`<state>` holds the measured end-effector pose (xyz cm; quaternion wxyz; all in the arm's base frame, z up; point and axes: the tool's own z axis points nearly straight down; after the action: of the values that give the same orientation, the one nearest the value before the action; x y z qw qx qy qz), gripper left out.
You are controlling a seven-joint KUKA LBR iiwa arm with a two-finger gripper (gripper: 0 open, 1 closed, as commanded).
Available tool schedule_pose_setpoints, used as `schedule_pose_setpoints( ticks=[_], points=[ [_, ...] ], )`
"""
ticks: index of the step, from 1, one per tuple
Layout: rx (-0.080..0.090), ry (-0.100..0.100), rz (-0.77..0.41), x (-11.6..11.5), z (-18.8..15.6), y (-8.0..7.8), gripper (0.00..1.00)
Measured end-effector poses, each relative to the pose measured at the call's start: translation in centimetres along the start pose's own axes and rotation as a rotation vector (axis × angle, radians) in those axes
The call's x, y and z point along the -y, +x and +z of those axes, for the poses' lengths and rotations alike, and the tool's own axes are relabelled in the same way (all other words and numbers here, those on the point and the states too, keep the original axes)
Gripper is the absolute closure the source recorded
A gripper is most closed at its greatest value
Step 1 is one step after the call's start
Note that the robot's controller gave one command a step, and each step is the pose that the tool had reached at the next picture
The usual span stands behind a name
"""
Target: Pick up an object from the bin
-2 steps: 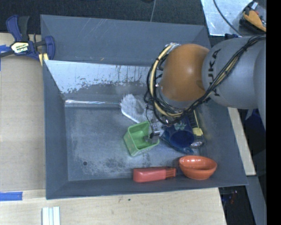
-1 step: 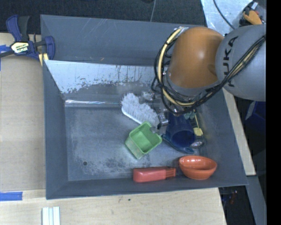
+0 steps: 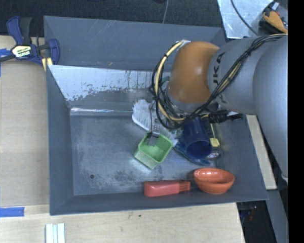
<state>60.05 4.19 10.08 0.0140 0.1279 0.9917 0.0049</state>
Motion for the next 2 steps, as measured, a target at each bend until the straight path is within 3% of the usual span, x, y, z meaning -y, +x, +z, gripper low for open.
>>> schedule_pose_setpoints(
  ticks=[1, 2],
  points=[
    [0.024, 0.001, -0.561, 2.8, 2.2, 3.3, 0.0],
    [0.0, -0.005, 0.213, 1.3, 2.5, -1.1, 1.0]
  ],
)
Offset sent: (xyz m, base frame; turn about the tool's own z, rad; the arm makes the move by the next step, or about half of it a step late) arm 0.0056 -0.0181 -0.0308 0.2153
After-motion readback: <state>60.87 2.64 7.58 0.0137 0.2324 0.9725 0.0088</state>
